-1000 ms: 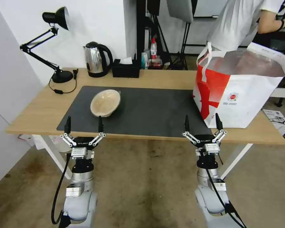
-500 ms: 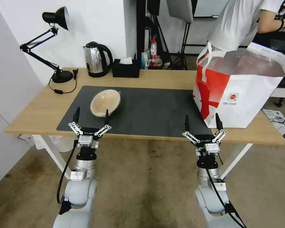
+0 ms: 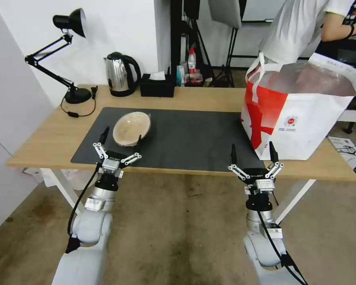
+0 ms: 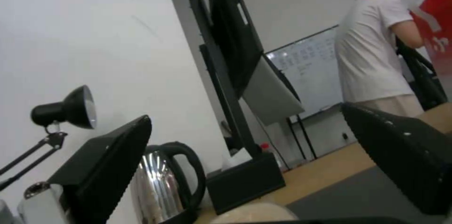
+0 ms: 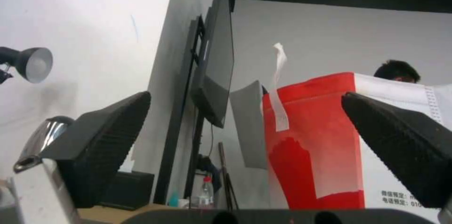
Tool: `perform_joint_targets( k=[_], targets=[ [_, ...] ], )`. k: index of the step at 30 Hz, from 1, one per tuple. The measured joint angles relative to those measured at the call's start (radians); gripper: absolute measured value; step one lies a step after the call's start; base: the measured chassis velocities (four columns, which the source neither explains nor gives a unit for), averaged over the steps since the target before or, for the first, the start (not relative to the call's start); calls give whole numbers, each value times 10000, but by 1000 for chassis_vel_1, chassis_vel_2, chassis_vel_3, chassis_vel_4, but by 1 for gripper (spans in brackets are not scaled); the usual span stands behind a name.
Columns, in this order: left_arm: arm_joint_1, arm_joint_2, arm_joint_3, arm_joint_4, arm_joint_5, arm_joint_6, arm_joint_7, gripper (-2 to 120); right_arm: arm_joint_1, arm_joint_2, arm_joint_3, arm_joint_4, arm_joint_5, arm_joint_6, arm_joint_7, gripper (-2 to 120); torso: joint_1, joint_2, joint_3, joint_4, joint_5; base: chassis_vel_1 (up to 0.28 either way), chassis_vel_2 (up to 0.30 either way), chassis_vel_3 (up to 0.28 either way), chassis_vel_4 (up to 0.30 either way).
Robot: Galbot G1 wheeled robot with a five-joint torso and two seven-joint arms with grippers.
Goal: Pick up the trash from the table and place it into the takeout bag.
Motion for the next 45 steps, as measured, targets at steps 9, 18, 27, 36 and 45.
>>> perform_joint_targets(
  k=[9,18,27,36,45],
  targets=[
    [-319,603,-109,168,-182,565,843,100,0,0,0,0,0,0,0,100,-1,2,0,0,0,0,0,0,0],
    [-450,897,-305,301,-134,675,1319,100,0,0,0,0,1,0,0,100,-1,2,0,0,0,0,0,0,0],
    [-531,1390,-311,324,-136,976,1343,100,1,0,0,0,1,0,0,100,-1,2,0,0,0,0,0,0,0],
    [-556,1573,-324,593,-119,988,1335,100,0,0,0,0,1,0,-1,100,-1,2,0,0,0,0,0,0,0],
    [-644,1601,-280,911,360,1011,1348,100,0,0,0,1,1,0,-1,100,-1,1,0,0,1,0,0,0,0]
  ],
)
